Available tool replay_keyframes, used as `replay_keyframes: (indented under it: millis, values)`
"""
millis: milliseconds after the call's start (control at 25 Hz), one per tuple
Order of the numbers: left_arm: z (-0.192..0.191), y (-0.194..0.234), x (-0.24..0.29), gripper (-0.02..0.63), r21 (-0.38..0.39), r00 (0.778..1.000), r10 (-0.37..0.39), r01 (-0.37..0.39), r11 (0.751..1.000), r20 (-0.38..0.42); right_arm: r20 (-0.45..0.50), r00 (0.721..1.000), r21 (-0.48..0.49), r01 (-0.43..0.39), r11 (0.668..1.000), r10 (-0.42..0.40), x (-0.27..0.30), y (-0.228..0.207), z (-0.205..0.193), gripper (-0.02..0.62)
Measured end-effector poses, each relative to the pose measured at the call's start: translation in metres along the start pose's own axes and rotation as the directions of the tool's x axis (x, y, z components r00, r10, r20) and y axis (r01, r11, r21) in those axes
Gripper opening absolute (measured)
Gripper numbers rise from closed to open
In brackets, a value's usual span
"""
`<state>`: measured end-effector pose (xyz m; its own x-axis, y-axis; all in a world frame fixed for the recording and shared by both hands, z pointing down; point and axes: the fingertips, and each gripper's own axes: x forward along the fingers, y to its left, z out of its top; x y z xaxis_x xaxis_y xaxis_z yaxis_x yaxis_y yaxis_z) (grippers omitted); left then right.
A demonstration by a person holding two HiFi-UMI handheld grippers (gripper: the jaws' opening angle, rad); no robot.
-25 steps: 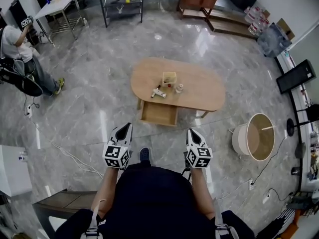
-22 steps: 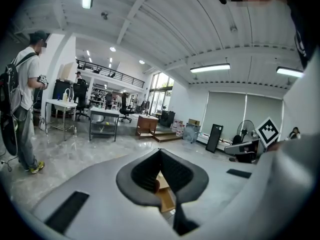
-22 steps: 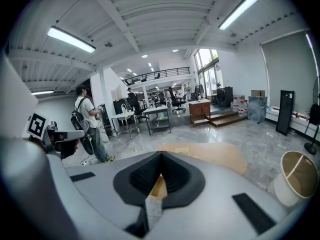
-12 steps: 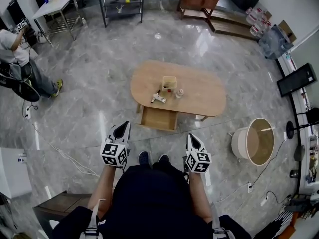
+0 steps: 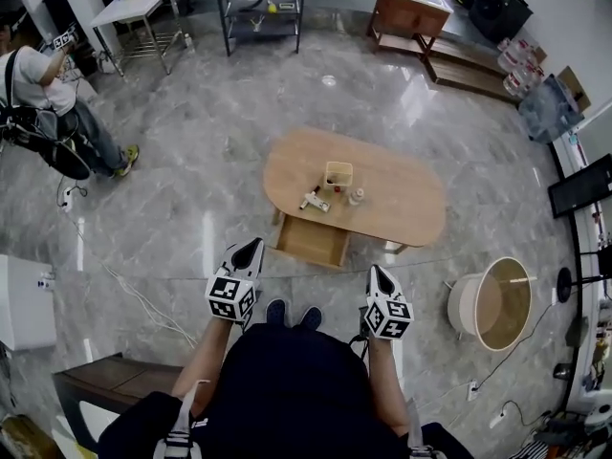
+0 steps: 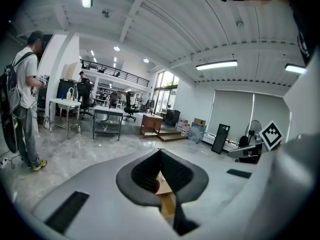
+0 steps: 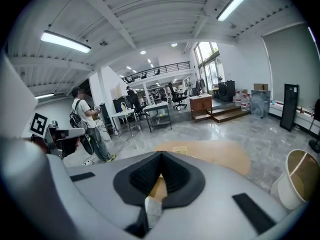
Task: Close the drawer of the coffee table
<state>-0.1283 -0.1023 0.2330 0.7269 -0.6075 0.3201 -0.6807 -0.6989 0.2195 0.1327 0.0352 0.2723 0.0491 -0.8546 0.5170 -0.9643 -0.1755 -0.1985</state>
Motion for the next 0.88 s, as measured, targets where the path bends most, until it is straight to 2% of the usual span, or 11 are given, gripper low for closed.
replay_keyframes:
  millis: [560, 760, 880]
  values:
    - [-0.016, -0.006, 0.006, 0.025, 0.004, 0.998, 0.057, -0.057, 0.998, -0.041, -0.050, 0.996, 0.004, -0.074, 0.997, 0.074, 0.023, -0.002, -0.010, 0.026]
    - [-0.014, -0.021, 0.012, 0.025, 0.032, 0.998, 0.045, -0.044, 0.999, -0.050, -0.063, 0.993, 0.003, -0.101, 0.995, 0.101, 0.021, -0.002, -0.017, 0.026]
    - [-0.015, -0.025, 0.017, 0.025, 0.055, 0.997, 0.067, -0.065, 0.996, -0.035, -0.057, 0.990, -0.025, -0.133, 0.991, 0.131, 0.024, -0.002, -0.016, 0.026]
